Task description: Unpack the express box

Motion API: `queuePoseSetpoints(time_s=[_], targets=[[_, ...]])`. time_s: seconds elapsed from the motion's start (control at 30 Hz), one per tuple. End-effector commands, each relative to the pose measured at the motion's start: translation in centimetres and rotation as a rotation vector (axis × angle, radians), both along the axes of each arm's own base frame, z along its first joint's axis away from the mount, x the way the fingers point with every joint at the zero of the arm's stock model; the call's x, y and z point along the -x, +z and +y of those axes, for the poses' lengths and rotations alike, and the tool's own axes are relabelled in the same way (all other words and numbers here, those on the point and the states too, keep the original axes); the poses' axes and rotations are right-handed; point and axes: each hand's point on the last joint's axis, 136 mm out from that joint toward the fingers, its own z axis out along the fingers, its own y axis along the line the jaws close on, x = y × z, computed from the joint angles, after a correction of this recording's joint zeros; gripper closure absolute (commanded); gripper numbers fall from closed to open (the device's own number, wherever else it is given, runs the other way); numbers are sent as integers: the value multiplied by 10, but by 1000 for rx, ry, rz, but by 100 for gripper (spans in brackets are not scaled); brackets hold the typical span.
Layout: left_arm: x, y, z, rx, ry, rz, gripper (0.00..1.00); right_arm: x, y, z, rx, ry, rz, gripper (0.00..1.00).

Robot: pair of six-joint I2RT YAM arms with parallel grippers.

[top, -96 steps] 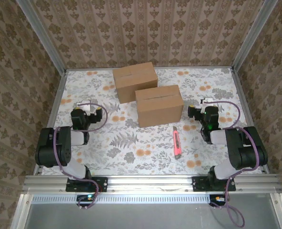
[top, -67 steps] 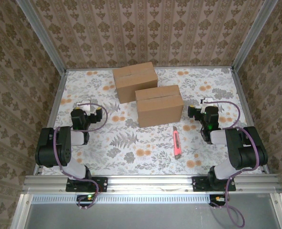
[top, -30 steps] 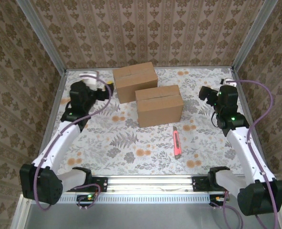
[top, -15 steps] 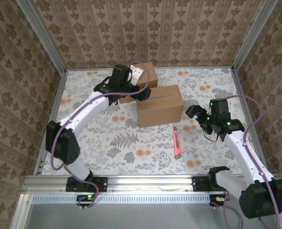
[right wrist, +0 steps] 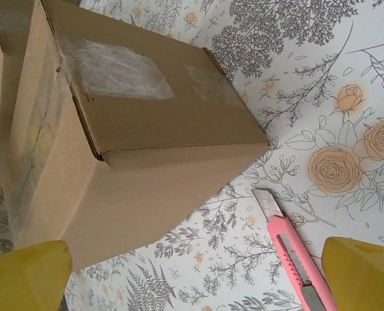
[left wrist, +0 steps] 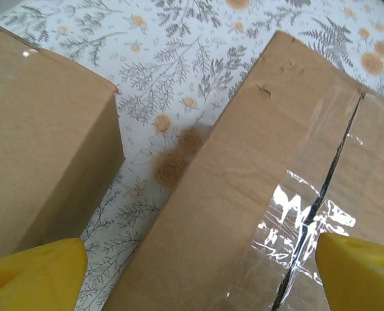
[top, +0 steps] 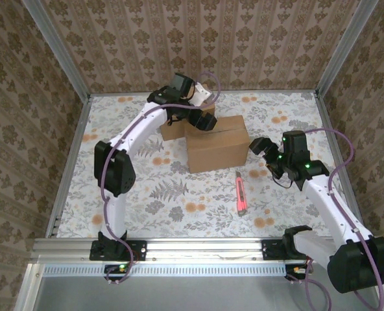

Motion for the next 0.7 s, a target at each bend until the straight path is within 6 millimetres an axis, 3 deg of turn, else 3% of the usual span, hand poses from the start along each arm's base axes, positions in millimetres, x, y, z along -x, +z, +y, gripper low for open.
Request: queuePoseSetpoints(time_s=[0.0, 0.37, 0.67], targets=[[6, -2, 2, -27, -58, 19, 10, -6, 5, 5, -23, -4, -18, 1], [0, -30, 2, -89, -71, 65, 10, -15, 2, 14, -35, 6, -19, 2], [11, -24, 7, -95, -72, 86, 10, -35, 10, 22, -65, 9, -56, 0]])
